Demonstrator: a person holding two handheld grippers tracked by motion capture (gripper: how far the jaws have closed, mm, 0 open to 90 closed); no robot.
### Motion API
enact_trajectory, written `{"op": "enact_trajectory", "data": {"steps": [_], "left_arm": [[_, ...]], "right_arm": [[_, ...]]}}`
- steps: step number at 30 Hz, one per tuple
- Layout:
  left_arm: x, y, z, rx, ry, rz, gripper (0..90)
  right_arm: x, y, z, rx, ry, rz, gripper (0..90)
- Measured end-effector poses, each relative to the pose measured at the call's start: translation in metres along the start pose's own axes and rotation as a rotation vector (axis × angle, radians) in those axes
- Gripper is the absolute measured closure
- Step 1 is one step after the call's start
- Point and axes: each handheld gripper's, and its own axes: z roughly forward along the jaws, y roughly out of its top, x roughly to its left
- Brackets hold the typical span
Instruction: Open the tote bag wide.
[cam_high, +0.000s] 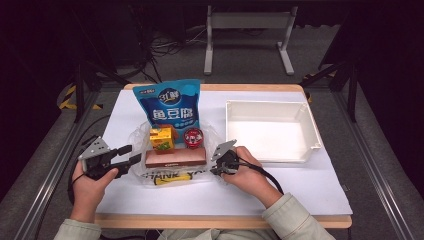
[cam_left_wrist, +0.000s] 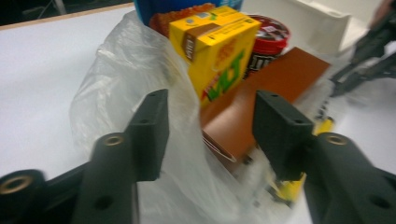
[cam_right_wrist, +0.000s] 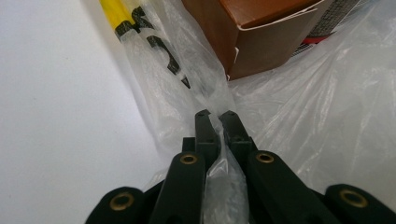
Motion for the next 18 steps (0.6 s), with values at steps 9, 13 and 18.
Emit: {"op": "enact_trajectory", "data": {"steps": [9, 13, 18], "left_arm": [[0.017, -0.021, 0.037, 0.199, 0.022, -0.052, 90.0], [0.020, -0.030, 0.050, 0.257, 0.019, -0.062, 90.0], [0.019, -0.033, 0.053, 0.251, 0.019, -0.054, 90.0]], "right_arm": [[0.000, -0.001, -0.001, -0.003, 0.000, -0.002, 86.8], [0.000, -0.001, -0.002, -0.001, -0.001, 0.000, 86.2], [-0.001, -0.001, -0.003, 0.002, 0.005, 0.014, 84.0]]}}
